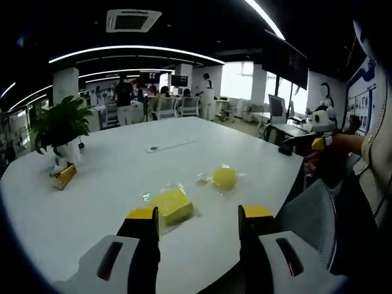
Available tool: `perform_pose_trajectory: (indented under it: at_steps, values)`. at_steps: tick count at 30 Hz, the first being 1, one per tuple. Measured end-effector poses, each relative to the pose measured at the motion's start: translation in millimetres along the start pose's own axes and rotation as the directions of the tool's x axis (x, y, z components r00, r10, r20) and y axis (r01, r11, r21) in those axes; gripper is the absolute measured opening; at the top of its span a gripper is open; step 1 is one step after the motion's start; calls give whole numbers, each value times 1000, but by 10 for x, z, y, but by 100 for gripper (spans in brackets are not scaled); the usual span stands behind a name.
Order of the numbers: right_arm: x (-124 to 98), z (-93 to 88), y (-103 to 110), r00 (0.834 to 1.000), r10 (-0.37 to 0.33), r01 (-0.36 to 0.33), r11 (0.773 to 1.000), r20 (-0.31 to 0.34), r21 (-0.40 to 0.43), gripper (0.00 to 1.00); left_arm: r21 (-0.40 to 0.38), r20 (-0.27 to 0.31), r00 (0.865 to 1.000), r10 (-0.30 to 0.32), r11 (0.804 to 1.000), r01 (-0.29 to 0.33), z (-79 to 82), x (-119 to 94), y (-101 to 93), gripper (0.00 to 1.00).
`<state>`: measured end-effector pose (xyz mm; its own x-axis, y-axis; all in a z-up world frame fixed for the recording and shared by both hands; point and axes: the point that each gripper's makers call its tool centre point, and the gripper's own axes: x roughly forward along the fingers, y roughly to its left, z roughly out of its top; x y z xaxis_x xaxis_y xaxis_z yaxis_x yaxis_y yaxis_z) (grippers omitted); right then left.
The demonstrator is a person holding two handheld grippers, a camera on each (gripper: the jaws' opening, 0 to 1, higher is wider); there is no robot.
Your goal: Compare the silicone blocks by pressing each to a similar depth, holding the contact briefly, and releasing to observe deformation and rebound differences across the visible hardness samples.
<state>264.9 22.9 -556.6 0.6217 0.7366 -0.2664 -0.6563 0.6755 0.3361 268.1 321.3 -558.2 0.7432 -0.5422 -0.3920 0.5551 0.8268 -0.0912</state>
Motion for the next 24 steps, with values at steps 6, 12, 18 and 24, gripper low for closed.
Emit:
perform_pose_trajectory:
  at_steps: [6,12,18,24]
  values:
    - [1,-37,-16,1000,7,-7,1000,0,11,88,-13,0,1000,13,1000,-13,7,-1,-25,49]
    - [-24,-22,-79,1000,6,-6,1000,8,11,88,-13,-16,1000,12,1000,-12,-15,23,-64,51]
    - [-74,65,-130,998,3,-1,1000,61,-26,86,-33,-44,999,-3,999,1,-15,116,-119,54]
    - [-97,195,-67,992,50,-38,994,119,-106,90,-89,-64,997,-35,996,29,24,306,-194,56]
